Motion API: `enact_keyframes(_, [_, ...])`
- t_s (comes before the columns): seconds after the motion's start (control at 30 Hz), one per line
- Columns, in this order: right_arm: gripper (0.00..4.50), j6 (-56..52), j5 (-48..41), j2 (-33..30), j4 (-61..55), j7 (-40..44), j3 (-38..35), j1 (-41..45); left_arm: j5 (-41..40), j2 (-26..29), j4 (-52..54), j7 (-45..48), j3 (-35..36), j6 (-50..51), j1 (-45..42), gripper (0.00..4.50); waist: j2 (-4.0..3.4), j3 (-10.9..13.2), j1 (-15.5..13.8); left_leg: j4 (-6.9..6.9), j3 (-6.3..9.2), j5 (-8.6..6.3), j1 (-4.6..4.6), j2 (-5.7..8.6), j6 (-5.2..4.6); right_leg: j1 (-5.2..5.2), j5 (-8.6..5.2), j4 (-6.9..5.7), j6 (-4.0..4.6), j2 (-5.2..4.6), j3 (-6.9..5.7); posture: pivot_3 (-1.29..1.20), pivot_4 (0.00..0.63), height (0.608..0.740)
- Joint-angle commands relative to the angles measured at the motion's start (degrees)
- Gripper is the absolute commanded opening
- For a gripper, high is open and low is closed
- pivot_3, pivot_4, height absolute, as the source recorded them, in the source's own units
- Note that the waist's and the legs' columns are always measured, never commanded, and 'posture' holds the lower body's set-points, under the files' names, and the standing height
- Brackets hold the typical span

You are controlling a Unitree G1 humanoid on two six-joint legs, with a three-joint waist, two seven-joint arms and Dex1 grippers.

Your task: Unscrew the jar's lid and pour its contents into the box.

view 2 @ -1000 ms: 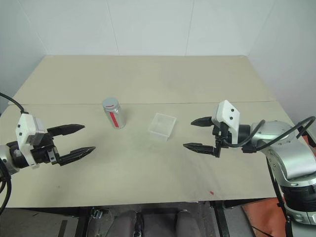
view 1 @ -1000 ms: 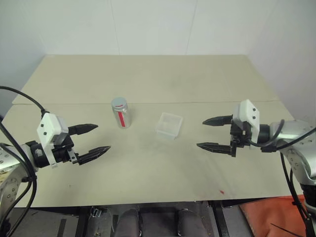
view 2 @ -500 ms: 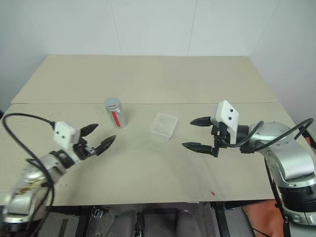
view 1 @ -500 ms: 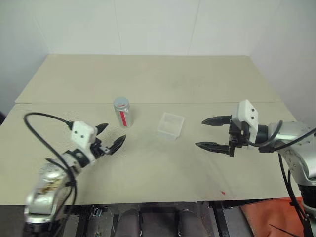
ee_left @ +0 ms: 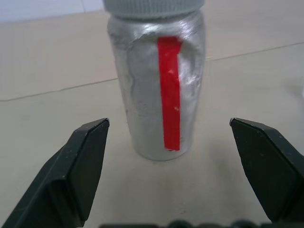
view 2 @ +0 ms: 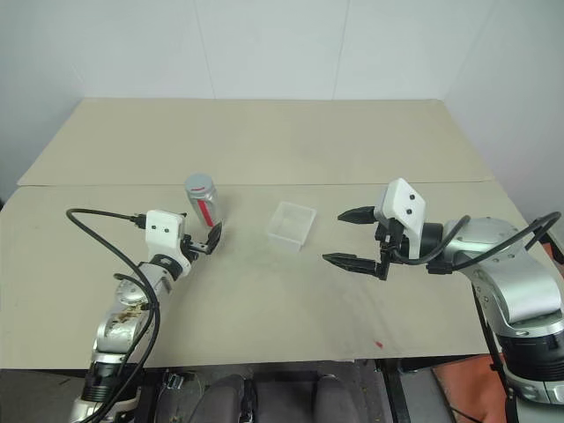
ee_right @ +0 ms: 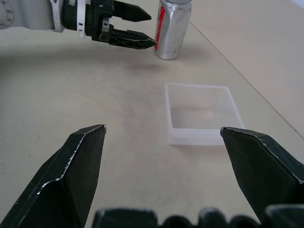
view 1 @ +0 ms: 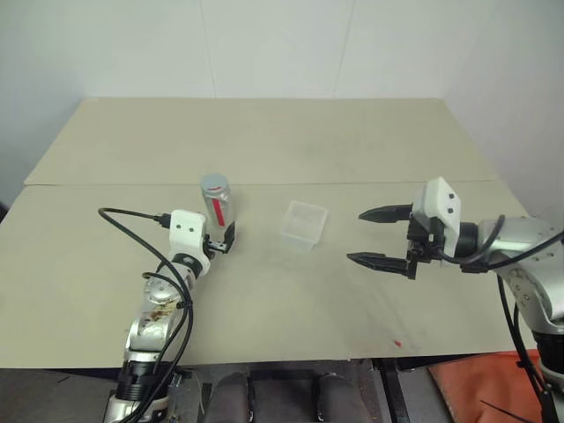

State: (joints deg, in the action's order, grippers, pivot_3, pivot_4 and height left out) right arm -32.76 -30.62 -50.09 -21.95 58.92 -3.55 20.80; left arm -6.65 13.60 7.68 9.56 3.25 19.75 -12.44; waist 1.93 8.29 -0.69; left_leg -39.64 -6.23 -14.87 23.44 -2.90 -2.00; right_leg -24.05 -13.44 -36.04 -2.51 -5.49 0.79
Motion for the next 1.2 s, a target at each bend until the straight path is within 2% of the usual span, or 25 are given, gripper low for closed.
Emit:
enact_keyframes(0.03, [4.50, -0.1, -1.3, -0.9, -2.3, -0.3, -2.7, 0.0, 1.4, -1.0, -1.5, -2.0, 0.4, -2.3, -2.6, 4.40, 0.00, 0.0, 0.0, 0.00, 0.01, 0.00, 0.01, 0.00, 0.00, 0.00, 0.00, 0.00, 0.00, 0.00, 0.00, 0.00, 0.150, 0.740])
enact_keyframes(0.63, [4.50, -1.6, -3.0, -0.8, -4.2, -1.6, -3.0, 0.0, 4.2, -5.5, -14.6, -6.6, -0.2, -8.2, -11.1, 4.40, 0.01, 0.0, 0.0, -0.04, 0.02, -0.01, 0.07, 0.02, -0.01, -0.01, 0.01, 0.02, -0.02, -0.01, -0.02, 0.00, 0.150, 0.740])
enact_keyframes(0.8, [4.50, -1.9, -3.6, -0.9, -5.4, -2.0, -3.3, -1.1, 4.1, -6.4, -16.9, -6.9, 0.1, -9.7, -12.3, 2.89, 0.02, 0.0, 0.0, -0.05, 0.01, -0.01, 0.08, 0.02, -0.01, -0.01, 0.01, 0.03, -0.03, -0.01, -0.03, 0.00, 0.150, 0.740])
enact_keyframes(0.83, [4.50, -2.0, -3.7, -0.8, -5.6, -2.1, -3.4, -1.4, 4.0, -6.5, -17.4, -6.9, 0.1, -10.1, -12.6, 2.78, 0.02, 0.0, 0.0, -0.05, 0.01, 0.00, 0.08, 0.02, -0.01, -0.01, 0.02, 0.02, -0.03, -0.01, -0.03, 0.00, 0.150, 0.740])
enact_keyframes(1.03, [4.50, -2.6, -3.9, -0.4, -6.7, -2.8, -3.3, -1.8, 4.4, -5.6, -20.4, -6.8, 0.9, -12.0, -14.4, 2.78, 0.02, 0.0, 0.0, -0.06, 0.02, 0.00, 0.08, 0.02, -0.01, -0.01, 0.02, 0.02, -0.04, 0.00, -0.03, 0.00, 0.150, 0.740])
enact_keyframes(1.13, [4.50, -2.9, -4.5, 0.1, -7.5, -3.8, -3.3, -1.6, 1.3, -2.0, -17.1, 1.1, 0.7, -11.0, -14.0, 2.78, 0.02, 0.0, 0.1, -0.06, 0.00, 0.00, 0.09, 0.02, -0.01, -0.03, 0.02, 0.02, -0.04, 0.00, -0.04, 0.00, 0.150, 0.740])
enact_keyframes(1.2, [4.50, -3.3, -5.2, 1.1, -7.7, -4.9, -2.8, -0.2, -2.9, 2.7, -12.9, 11.0, 0.4, -9.7, -13.2, 2.78, 0.02, 0.0, 0.3, -0.05, -0.01, 0.01, 0.10, -0.02, 0.01, -0.08, 0.02, -0.01, -0.04, 0.03, -0.03, 0.00, 0.150, 0.740])
